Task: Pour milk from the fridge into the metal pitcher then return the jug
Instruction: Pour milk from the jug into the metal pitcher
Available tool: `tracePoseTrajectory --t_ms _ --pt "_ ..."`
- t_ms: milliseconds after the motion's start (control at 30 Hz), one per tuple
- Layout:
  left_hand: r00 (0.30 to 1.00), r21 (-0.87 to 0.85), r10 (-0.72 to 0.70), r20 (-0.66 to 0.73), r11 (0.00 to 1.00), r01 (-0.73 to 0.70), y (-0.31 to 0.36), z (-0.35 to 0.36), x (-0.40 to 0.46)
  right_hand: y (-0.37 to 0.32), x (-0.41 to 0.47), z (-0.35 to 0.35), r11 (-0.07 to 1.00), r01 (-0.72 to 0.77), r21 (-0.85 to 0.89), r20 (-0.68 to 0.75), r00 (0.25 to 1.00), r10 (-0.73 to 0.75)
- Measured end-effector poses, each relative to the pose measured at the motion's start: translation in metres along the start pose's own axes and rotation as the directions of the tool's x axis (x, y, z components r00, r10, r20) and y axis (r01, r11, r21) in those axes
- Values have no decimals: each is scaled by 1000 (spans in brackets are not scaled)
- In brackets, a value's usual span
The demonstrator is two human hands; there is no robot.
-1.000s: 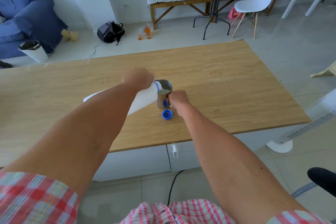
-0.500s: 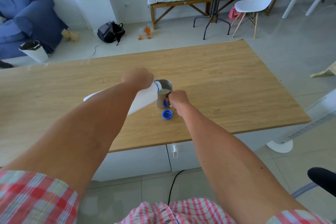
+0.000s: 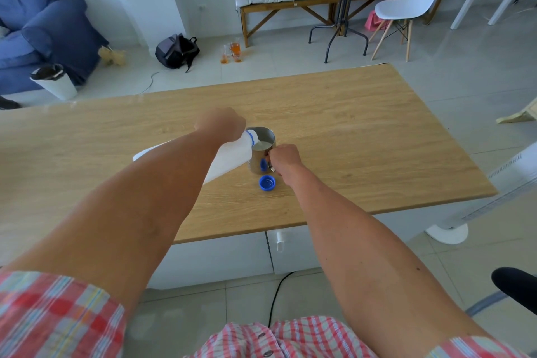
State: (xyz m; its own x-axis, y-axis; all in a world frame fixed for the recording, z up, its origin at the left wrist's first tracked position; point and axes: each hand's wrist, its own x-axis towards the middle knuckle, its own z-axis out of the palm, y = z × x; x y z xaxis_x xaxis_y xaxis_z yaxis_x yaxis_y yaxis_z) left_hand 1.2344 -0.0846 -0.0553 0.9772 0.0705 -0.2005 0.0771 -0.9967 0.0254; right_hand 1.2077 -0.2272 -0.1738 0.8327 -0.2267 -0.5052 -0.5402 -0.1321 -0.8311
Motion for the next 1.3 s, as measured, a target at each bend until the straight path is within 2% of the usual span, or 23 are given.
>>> tracePoseTrajectory --t_ms 1300 --pt "1000 47 10 2 999 -10 2 -3 -2 -2 -5 0 1000 -21 14 -4 1000 21"
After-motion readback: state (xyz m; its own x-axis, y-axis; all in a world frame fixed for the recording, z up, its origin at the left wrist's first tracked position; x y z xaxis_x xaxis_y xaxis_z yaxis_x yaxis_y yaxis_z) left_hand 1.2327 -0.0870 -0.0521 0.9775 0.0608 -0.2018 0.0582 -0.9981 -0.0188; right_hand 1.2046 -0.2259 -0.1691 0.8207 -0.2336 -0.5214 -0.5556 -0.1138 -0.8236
